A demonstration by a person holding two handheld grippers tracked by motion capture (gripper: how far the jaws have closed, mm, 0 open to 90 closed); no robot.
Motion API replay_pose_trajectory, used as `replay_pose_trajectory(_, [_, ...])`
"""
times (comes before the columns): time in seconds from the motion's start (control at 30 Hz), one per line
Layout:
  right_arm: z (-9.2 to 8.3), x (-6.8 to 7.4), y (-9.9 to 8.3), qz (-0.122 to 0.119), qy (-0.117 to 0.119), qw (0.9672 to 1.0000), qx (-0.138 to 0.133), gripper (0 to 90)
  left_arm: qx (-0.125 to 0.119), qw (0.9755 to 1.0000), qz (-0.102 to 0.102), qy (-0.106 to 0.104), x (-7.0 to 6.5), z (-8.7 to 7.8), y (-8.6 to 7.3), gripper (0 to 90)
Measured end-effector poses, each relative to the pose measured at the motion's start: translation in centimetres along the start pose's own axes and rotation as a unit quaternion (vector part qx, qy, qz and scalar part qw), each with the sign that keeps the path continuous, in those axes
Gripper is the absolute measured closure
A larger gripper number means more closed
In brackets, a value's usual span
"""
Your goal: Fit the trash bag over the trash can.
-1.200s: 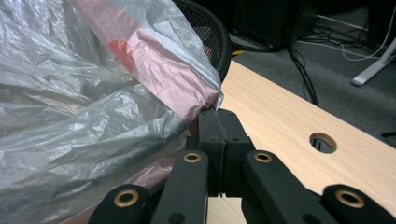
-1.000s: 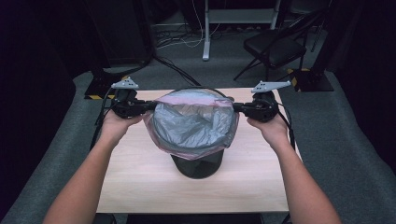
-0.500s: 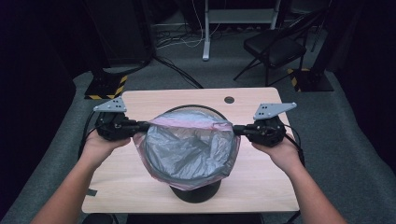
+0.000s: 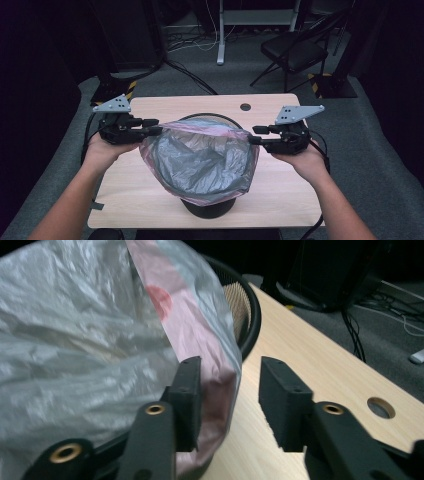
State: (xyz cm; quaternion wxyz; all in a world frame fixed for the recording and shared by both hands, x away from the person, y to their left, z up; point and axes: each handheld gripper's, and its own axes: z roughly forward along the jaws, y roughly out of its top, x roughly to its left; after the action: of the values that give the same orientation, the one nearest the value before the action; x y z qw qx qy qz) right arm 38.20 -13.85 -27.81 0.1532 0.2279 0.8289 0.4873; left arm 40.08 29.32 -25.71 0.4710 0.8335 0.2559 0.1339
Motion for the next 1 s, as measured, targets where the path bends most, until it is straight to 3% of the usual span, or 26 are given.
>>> replay_pose_trajectory(0.07, [-0.1,0.1,0.4,0.003,0.011,0.9999,-0.009,56.5,0.001,1.0,0.001,-0.001,0.1,0.2,0.3,74.8])
replay_pose_trajectory(0.23, [0.4,1.0,1.1,-0.02,0.016,0.9996,-0.01,51.9,0.013,0.9998,0.015,0.011,0.3,1.0,0.7,85.2])
replay_pose_trajectory(0.43, [1.9,0.8,1.4,-0.022,0.031,0.9993,0.004,47.8,0.013,0.9997,0.006,0.019,1.0,1.9,1.0,86.9])
replay_pose_trajectory(0.57, [2.5,1.0,1.6,-0.032,0.027,0.9991,0.01,45.6,0.012,0.9998,0.006,0.017,0.9,2.1,1.2,86.8])
replay_pose_trajectory(0.63, [2.6,1.1,1.8,-0.035,0.016,0.9992,0.014,48.0,0.012,0.9997,0.01,0.019,0.9,2.2,1.3,87.2])
replay_pose_trajectory(0.73, [2.4,1.0,2.0,-0.045,0.01,0.9989,0.01,60.7,0.014,0.9996,0.011,0.02,0.9,2.2,1.4,88.0])
replay_pose_trajectory(0.87, [2.2,0.6,2.3,-0.038,0.01,0.9992,0.0,68.0,0.015,0.9996,0.01,0.022,1.2,2.5,1.6,88.1])
replay_pose_trajectory(1.0, [2.4,-0.1,2.6,-0.028,0.007,0.9996,-0.002,67.0,0.018,0.9996,0.006,0.021,1.7,3.1,1.8,88.1])
